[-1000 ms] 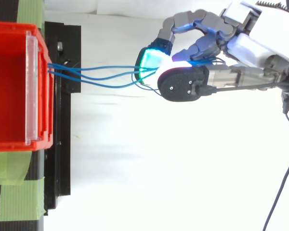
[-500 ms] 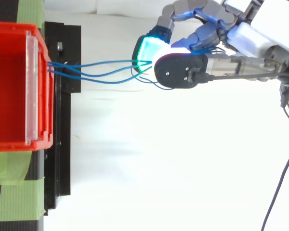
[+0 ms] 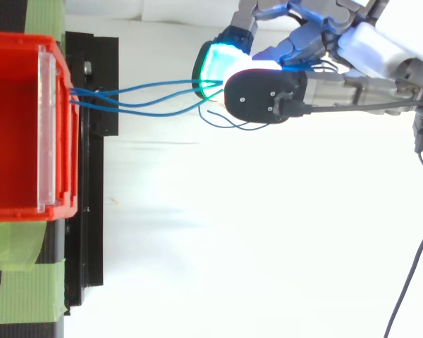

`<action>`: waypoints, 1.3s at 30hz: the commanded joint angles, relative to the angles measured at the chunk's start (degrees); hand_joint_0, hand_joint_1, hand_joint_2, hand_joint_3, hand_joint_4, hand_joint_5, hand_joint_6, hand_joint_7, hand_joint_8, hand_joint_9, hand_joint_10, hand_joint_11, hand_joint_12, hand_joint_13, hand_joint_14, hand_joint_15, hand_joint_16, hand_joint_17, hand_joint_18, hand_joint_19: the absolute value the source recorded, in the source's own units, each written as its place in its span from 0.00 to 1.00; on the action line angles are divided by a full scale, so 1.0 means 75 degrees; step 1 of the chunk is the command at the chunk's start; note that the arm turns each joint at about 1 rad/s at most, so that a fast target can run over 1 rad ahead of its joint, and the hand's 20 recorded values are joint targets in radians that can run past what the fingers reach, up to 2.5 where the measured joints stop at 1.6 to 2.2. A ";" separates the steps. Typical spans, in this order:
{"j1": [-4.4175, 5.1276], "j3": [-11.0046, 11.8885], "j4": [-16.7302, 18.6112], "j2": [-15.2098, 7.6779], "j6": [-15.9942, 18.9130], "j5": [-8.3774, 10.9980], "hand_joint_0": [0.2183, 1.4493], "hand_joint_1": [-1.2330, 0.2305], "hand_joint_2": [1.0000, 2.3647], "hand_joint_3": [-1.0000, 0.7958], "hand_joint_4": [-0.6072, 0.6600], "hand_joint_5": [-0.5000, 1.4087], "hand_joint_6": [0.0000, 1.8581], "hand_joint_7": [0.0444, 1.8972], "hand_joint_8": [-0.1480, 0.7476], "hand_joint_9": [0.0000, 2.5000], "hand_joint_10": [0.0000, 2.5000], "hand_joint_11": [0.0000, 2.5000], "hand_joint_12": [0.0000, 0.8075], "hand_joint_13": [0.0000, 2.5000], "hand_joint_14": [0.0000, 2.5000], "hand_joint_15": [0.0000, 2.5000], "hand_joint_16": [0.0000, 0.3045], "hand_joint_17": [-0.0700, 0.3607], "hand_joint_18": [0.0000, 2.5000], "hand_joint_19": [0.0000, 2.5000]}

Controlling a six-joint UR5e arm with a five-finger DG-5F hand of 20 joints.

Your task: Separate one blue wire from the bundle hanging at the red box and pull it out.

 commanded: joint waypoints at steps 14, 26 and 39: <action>0.0000 0.0004 0.0031 0.0013 -0.0122 -0.0020 0.44 0.23 0.03 0.53 0.59 0.14 0.47 0.56 0.50 0.34 0.01 0.54 0.40 0.43 0.69 0.54 0.15 0.40 0.35 0.51; 0.0000 0.0004 0.0043 0.0001 -0.0134 -0.0032 0.46 0.19 0.03 0.51 0.57 0.11 0.46 0.57 0.45 0.26 0.00 0.64 0.40 0.36 0.76 0.51 0.15 0.40 0.33 0.47; 0.0000 0.0004 0.0043 0.0013 -0.0134 -0.0032 0.46 0.17 0.01 0.36 0.60 0.11 0.45 0.56 0.46 0.25 0.00 0.62 0.41 0.37 0.73 0.52 0.15 0.40 0.33 0.44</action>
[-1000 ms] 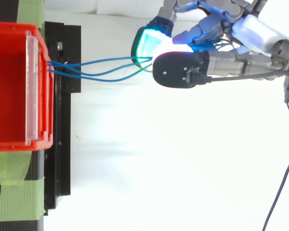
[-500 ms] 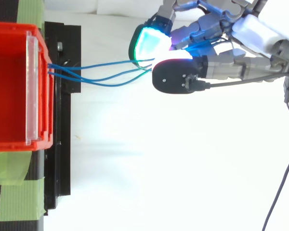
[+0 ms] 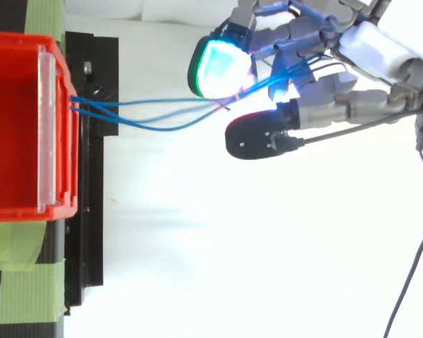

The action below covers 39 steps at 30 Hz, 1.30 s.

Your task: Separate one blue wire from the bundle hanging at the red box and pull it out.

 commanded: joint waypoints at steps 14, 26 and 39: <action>-0.0009 0.0000 0.0004 0.0004 0.0000 0.0000 0.28 0.26 0.00 0.28 0.64 0.11 0.44 0.56 0.51 0.25 0.00 0.61 0.44 0.35 0.77 0.50 0.16 0.42 0.32 0.49; -0.0009 0.0000 0.0004 0.0004 0.0000 0.0000 0.33 0.32 0.01 0.39 0.66 0.13 0.46 0.54 0.52 0.30 0.00 0.61 0.42 0.38 0.76 0.49 0.16 0.42 0.35 0.50; 0.0014 0.0000 0.0075 0.0004 0.0234 0.0035 0.34 0.36 0.02 0.43 0.63 0.14 0.47 0.53 0.53 0.35 0.00 0.61 0.41 0.42 0.75 0.50 0.15 0.40 0.37 0.50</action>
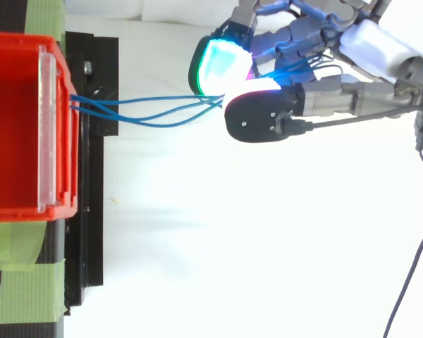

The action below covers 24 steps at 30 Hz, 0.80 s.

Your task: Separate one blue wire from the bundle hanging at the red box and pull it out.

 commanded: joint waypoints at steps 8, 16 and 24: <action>0.0069 0.0000 0.0019 0.0002 0.0710 -0.0090 0.35 0.35 0.02 0.58 0.59 0.14 0.48 0.54 0.53 0.37 0.00 0.62 0.41 0.43 0.76 0.49 0.16 0.41 0.39 0.50; 0.0104 0.0000 0.0019 -0.0010 0.1308 -0.0090 0.40 0.31 0.02 0.57 0.61 0.14 0.48 0.53 0.51 0.37 0.00 0.63 0.41 0.43 0.75 0.51 0.15 0.40 0.38 0.51; 0.0128 0.0000 -0.0004 -0.0010 0.1707 -0.0090 0.31 0.35 0.02 0.54 0.61 0.15 0.48 0.57 0.52 0.37 0.00 0.63 0.41 0.42 0.77 0.50 0.15 0.40 0.38 0.50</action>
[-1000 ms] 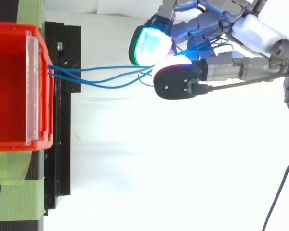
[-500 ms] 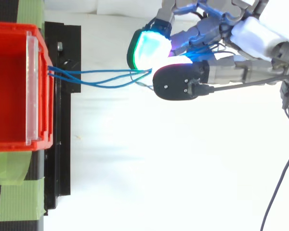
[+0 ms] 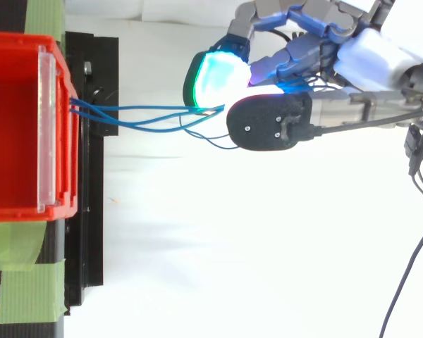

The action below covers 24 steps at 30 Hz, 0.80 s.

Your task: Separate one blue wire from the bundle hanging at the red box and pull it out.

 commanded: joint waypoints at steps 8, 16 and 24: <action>0.0003 0.0000 -0.0010 -0.0004 0.0093 0.0000 0.32 0.46 0.01 0.57 0.63 0.15 0.47 0.58 0.58 0.41 0.00 0.60 0.47 0.44 0.83 0.44 0.20 0.47 0.43 0.48; 0.0003 0.0000 -0.0022 -0.0004 0.0082 0.0000 0.41 0.33 0.02 0.65 0.63 0.14 0.48 0.55 0.51 0.38 0.00 0.66 0.41 0.42 0.79 0.49 0.15 0.40 0.38 0.52; 0.0003 0.0000 -0.0034 -0.0004 0.0082 -0.0023 0.42 0.24 0.02 0.61 0.70 0.10 0.49 0.57 0.53 0.26 0.04 0.67 0.45 0.35 0.80 0.51 0.16 0.42 0.35 0.51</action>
